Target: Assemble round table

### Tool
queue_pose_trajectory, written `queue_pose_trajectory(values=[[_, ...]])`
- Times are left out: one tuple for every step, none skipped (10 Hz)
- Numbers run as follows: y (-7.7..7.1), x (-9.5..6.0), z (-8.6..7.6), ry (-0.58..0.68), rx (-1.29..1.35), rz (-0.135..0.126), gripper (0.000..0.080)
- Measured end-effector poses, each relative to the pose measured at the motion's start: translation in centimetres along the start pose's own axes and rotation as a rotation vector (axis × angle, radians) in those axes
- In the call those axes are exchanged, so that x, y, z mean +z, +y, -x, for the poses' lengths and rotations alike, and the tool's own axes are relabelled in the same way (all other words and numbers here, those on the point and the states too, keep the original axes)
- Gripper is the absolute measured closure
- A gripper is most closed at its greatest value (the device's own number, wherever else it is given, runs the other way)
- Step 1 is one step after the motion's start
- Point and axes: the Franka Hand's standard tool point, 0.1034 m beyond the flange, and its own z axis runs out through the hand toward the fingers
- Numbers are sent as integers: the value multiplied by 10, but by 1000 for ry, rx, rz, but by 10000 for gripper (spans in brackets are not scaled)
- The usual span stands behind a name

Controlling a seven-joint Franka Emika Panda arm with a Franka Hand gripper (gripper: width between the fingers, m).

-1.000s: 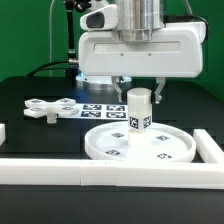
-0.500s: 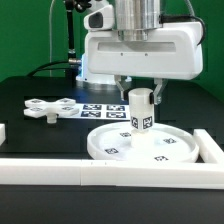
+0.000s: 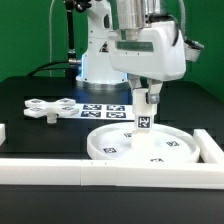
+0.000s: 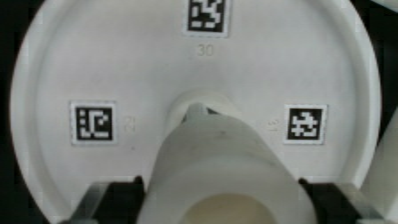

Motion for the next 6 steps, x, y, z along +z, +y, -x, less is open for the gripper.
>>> queue_pose_trajectory(values=[[-1,1,3,-13,126,-7,390],[-2,1,7,-18,192,-9,390],[-3,1,8,-21,222,-10,390],[-3,0,6,-33,264,-16,390],[-3,0,6,-36,288,-16,390],[-3,1,9,-41,310,-16,309]])
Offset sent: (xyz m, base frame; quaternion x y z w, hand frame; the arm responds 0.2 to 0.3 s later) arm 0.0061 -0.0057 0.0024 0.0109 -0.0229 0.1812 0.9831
